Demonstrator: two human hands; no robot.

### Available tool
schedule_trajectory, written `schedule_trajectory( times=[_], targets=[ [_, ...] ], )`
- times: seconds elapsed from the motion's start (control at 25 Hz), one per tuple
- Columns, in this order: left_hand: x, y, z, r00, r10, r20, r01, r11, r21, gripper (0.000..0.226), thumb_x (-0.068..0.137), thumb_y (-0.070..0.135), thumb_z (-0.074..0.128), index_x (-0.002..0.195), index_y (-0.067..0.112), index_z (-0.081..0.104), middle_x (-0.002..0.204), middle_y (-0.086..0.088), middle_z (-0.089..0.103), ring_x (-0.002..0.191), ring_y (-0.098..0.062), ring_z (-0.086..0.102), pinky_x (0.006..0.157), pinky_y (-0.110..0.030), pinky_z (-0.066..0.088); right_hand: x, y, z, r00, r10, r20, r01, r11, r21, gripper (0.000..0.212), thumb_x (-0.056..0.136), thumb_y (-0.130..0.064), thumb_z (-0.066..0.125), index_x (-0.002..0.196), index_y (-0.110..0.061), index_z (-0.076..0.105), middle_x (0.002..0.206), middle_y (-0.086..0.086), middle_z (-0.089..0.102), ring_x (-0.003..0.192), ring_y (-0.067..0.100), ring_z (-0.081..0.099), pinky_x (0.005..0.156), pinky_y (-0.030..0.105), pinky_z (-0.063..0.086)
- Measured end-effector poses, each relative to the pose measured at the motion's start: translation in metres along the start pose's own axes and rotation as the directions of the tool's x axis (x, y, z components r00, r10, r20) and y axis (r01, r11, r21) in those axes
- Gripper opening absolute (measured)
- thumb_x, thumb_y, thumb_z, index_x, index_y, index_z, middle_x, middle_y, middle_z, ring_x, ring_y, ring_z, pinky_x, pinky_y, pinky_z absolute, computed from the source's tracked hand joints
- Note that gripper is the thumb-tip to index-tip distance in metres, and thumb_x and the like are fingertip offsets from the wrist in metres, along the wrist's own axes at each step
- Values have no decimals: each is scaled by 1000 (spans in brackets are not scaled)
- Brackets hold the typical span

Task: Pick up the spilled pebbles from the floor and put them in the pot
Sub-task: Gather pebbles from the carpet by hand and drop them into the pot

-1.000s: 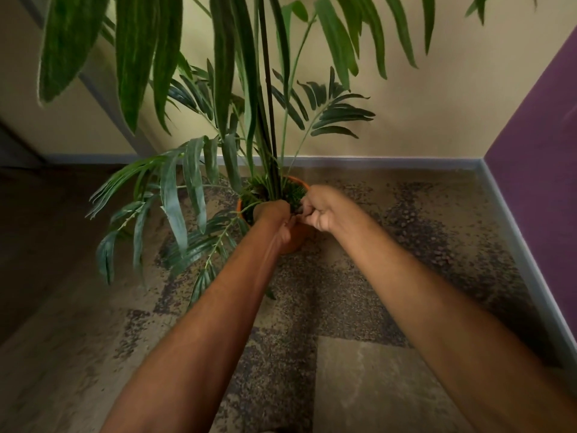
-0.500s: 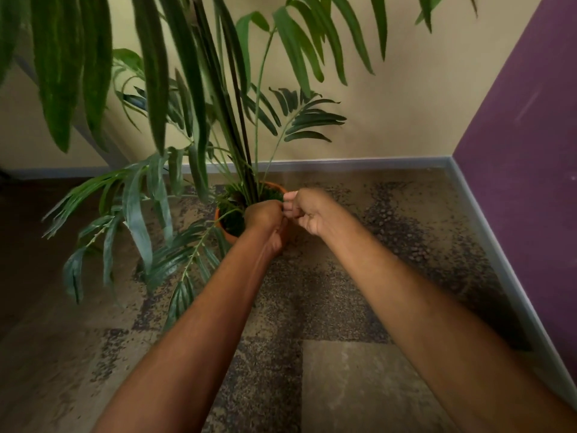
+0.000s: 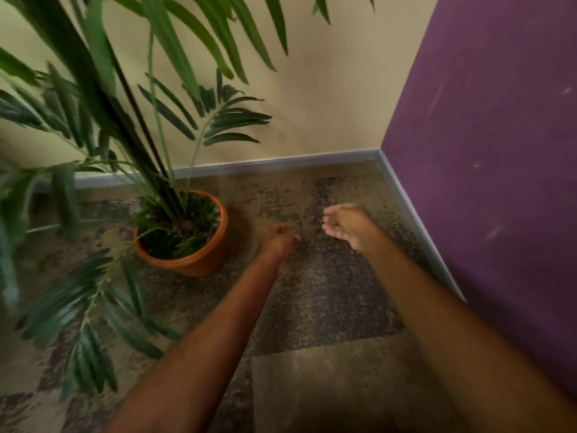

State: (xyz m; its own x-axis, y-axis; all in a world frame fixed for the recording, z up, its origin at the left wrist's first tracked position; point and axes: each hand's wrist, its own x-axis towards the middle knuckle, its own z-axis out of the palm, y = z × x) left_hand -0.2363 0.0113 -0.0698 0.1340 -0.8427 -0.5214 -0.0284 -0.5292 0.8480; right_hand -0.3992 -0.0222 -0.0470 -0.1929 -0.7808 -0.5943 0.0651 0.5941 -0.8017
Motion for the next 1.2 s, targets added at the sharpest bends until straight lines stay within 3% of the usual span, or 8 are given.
schedule_trajectory(
  times=[0.04,0.12,0.24,0.32,0.48,0.8,0.96,1.2],
  targets=[
    [5,-11,5,1000,0,18,-2,998,68,23,92,-6,70,96,16,63,100,-13,64,85,-21,60,63,-24,50,5,10,-18,1000,-2,-23,1,999,-52,24,96,2,61,119,-3,67,109,17,71,97,26,66,94,39,57],
    [19,-29,9,999,39,17,-42,960,276,29,85,2,81,105,15,64,116,-16,70,98,-24,68,84,-31,64,14,29,-50,998,10,-65,-21,986,-164,26,91,-6,74,116,-5,67,114,19,71,98,25,66,91,38,57],
    [39,-39,1,991,121,54,-123,680,723,71,76,28,90,140,16,61,140,-18,65,133,-35,61,110,-42,54,26,56,-84,992,-17,-126,-31,929,-370,53,78,-10,89,125,-3,64,125,16,66,109,28,66,86,39,56],
    [51,-41,-3,991,110,73,-123,568,814,80,74,38,91,144,17,58,146,-20,57,141,-38,51,113,-39,49,34,68,-98,990,-71,-125,-11,832,-555,79,65,-13,97,135,-4,60,136,16,60,120,32,63,95,43,58],
    [66,-47,-4,984,146,105,-168,531,831,78,73,37,93,140,12,60,145,-20,54,140,-37,48,110,-38,46,46,85,-105,991,-104,-79,-1,600,-800,115,53,-35,102,151,-9,46,159,20,30,144,39,41,116,45,43],
    [80,-45,0,959,197,206,-283,592,755,58,76,16,92,129,10,70,134,-15,65,121,-29,69,89,-28,56,65,82,-89,971,-241,1,130,520,-844,90,50,-34,101,128,-18,59,139,14,40,130,36,45,103,40,47],
    [81,-45,3,941,231,247,-335,542,770,68,75,25,94,136,13,67,136,-13,63,124,-29,65,101,-31,52,69,81,-88,968,-244,66,193,549,-813,86,51,-26,101,125,-16,59,140,13,39,130,33,44,104,41,48],
    [86,-46,10,917,246,315,-398,491,775,60,73,27,95,125,12,69,127,-10,61,116,-28,62,84,-28,44,71,82,-84,939,-291,183,315,513,-799,59,54,-14,99,102,-15,67,114,0,50,116,26,58,91,38,55]
  ],
)
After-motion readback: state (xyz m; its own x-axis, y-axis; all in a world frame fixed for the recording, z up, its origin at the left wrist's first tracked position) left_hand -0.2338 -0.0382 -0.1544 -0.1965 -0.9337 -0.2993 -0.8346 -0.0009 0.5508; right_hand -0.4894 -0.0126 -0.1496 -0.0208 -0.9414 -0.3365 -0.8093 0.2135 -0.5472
